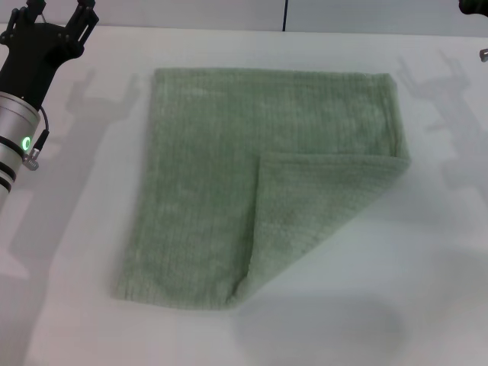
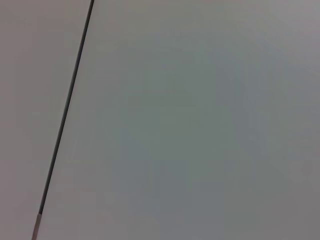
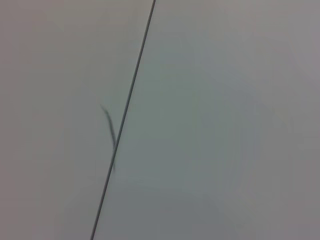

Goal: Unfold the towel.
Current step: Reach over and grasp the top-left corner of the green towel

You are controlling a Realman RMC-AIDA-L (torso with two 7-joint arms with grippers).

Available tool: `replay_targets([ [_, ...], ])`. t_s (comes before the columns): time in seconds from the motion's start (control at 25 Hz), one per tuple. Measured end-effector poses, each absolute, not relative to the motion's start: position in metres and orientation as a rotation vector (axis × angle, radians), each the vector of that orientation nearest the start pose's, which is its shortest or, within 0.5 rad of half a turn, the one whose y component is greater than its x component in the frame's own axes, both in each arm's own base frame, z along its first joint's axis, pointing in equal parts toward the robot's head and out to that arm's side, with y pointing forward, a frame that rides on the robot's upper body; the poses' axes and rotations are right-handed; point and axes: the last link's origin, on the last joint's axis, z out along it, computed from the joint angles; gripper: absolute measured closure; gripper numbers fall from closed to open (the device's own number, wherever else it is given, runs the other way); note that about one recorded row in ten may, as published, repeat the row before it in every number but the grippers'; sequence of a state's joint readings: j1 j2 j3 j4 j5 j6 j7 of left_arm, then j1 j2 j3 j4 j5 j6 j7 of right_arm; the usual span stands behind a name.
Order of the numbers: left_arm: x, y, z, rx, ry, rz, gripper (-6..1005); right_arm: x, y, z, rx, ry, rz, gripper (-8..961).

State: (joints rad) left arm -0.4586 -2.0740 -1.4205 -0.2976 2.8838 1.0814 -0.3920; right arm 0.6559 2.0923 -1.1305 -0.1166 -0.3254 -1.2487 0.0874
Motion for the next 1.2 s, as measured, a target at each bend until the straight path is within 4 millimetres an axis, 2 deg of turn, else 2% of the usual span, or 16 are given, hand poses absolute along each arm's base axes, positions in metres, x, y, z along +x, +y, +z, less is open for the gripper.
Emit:
replay_targets([
  [1.2,-0.2917,0.3695,0.0068,-1.583,-0.597,-0.937,266,0.2531,0.3967,0.0187,-1.614,0.138,0.78,197],
])
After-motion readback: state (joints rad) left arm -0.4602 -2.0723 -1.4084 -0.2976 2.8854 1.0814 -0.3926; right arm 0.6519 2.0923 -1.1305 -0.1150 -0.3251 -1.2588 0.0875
